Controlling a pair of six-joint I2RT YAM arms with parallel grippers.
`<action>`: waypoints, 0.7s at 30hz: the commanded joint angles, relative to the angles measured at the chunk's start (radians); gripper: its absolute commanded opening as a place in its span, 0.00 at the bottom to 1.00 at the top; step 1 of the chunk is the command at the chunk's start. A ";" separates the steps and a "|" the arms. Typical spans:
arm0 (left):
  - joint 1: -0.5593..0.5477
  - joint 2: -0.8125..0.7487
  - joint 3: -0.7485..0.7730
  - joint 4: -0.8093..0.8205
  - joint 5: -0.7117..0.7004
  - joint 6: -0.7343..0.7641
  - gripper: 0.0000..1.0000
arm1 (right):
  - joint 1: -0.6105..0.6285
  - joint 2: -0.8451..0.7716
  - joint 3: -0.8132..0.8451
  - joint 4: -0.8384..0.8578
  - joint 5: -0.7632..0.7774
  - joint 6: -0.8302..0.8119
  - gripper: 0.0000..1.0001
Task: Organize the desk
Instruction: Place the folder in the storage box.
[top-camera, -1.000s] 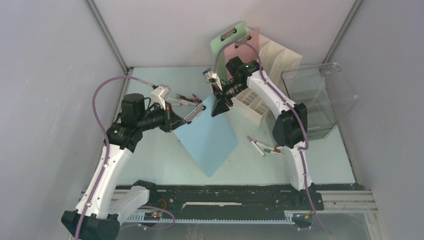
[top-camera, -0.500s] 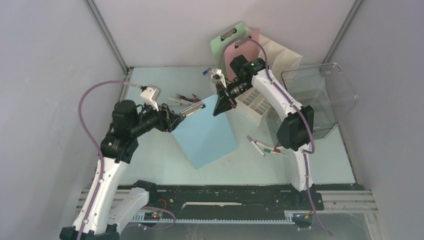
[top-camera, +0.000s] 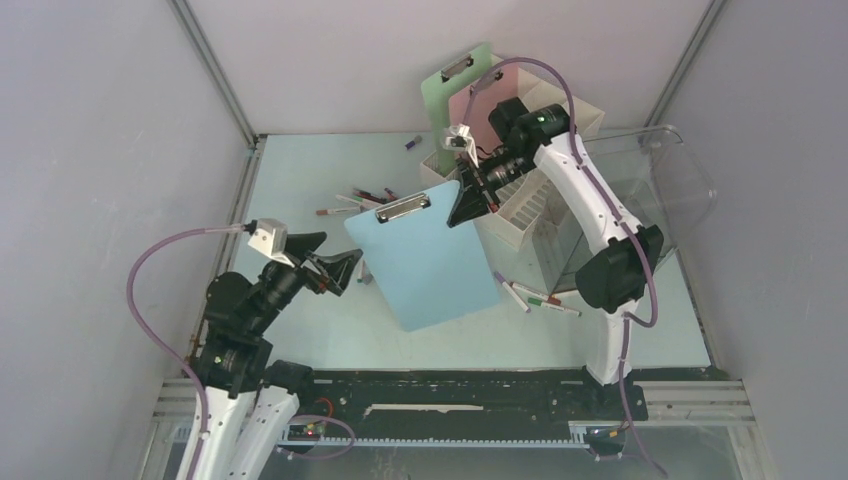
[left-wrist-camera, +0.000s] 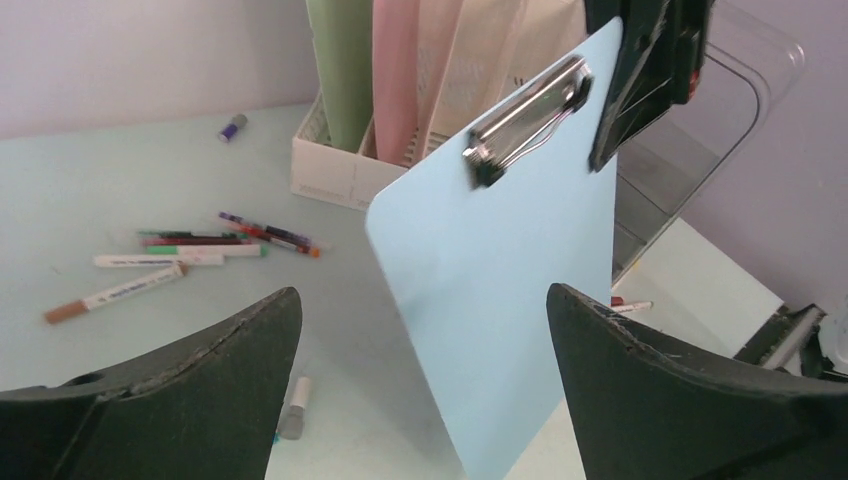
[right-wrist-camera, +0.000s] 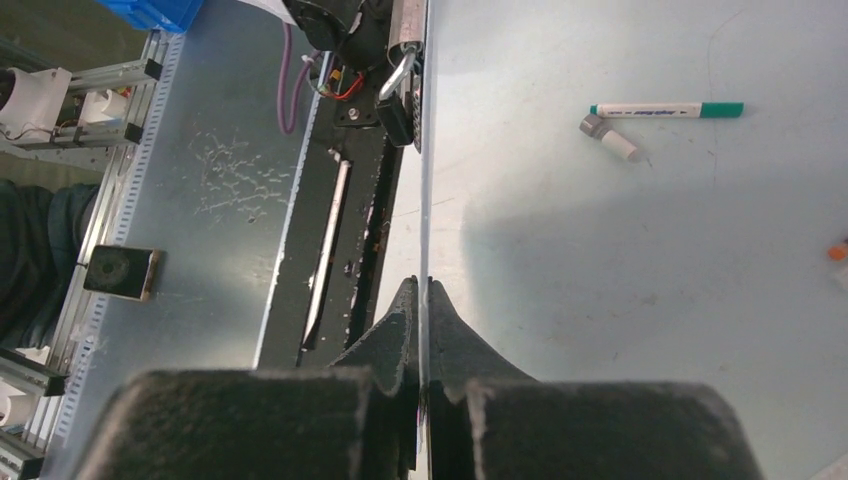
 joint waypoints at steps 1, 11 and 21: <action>0.002 -0.012 -0.083 0.151 0.079 -0.089 1.00 | 0.000 -0.110 -0.002 -0.029 -0.027 0.072 0.00; 0.002 0.108 -0.157 0.411 0.433 -0.274 0.96 | -0.006 -0.294 -0.118 0.017 -0.006 0.106 0.00; -0.075 0.307 -0.134 0.546 0.585 -0.382 0.93 | -0.008 -0.385 -0.232 0.051 -0.011 0.089 0.00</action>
